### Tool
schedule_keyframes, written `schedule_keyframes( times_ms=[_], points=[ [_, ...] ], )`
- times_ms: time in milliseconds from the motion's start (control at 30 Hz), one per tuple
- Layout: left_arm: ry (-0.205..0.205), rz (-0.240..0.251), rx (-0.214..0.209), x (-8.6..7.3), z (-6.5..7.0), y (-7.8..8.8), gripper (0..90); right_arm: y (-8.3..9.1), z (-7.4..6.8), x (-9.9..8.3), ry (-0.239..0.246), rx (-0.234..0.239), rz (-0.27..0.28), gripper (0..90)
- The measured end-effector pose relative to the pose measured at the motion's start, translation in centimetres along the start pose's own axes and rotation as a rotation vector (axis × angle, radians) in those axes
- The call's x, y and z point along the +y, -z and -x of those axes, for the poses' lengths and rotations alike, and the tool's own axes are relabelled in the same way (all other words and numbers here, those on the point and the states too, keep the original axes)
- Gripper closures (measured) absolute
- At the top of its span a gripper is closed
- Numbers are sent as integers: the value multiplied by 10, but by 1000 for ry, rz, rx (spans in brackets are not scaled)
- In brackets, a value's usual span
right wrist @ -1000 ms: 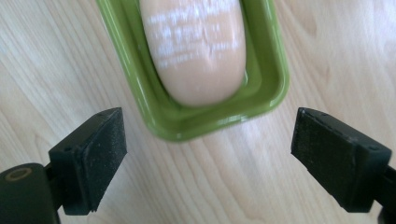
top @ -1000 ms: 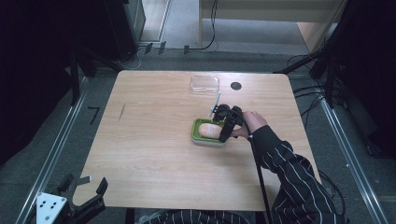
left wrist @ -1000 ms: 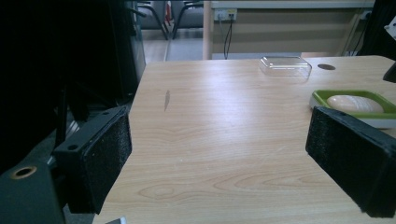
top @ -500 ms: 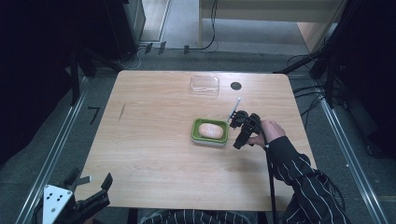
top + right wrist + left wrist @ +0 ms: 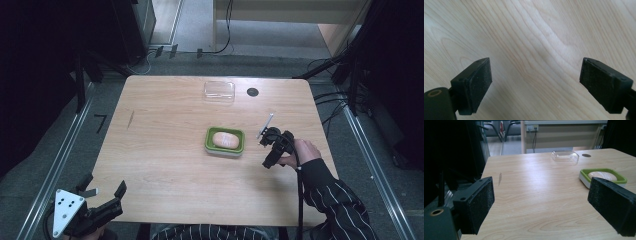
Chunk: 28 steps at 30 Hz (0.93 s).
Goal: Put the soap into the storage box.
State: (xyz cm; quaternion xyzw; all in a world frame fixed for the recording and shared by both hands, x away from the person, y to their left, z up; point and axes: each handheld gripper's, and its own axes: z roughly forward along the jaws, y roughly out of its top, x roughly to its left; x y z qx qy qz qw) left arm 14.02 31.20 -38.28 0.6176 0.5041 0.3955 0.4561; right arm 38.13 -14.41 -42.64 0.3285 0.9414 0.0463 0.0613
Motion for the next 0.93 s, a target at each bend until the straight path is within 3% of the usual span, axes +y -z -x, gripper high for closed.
schedule_keyframes(
  times_ms=[467, 933],
  points=[
    [-5, 4, -31, 3, 2, -9, 72, -5, -2, -38, -60, -4, -34, 113],
    [-15, 3, -49, 5, 4, -14, 72, -15, -8, -63, -78, -9, -70, 113]
  ],
)
